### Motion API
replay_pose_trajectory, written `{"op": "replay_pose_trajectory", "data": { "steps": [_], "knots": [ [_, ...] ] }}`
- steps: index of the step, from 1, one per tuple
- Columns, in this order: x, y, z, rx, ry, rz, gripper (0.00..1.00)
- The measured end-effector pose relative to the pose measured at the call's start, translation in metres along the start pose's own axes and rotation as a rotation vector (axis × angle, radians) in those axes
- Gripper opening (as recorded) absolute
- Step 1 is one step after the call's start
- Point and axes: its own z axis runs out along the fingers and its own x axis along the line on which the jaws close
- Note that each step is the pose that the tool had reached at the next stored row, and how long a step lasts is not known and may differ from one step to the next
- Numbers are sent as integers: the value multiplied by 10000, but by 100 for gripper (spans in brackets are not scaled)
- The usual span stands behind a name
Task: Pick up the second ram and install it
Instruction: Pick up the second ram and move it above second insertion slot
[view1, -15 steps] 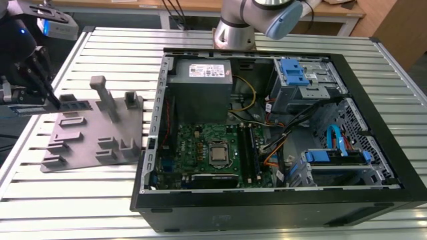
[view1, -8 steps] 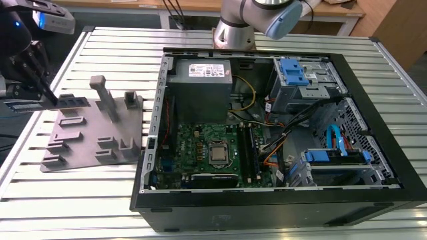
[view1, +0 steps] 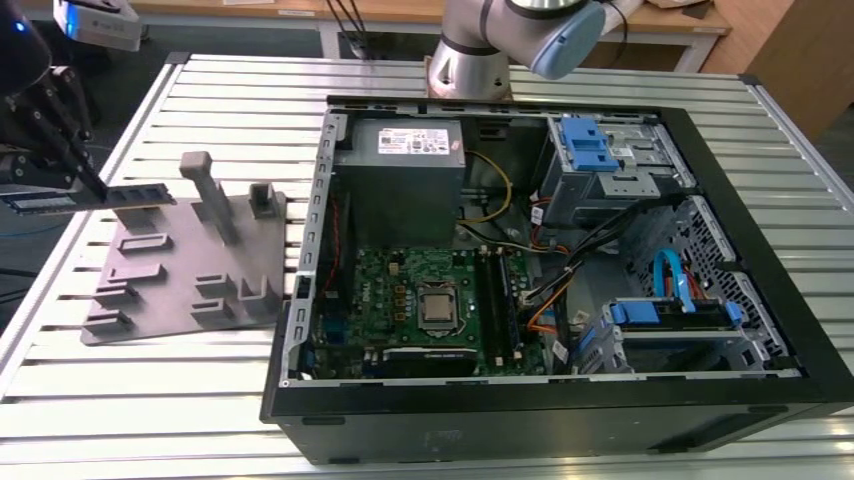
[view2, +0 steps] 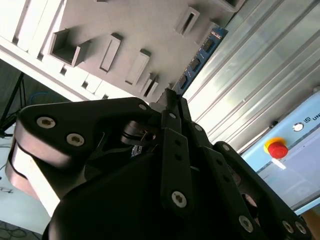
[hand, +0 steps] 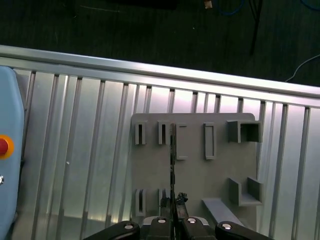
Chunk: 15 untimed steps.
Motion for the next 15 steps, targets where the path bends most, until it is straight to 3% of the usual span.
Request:
{"op": "replay_pose_trajectory", "data": {
  "steps": [15],
  "knots": [
    [-11, 6, -381, 0, 0, 0, 14]
  ]
}}
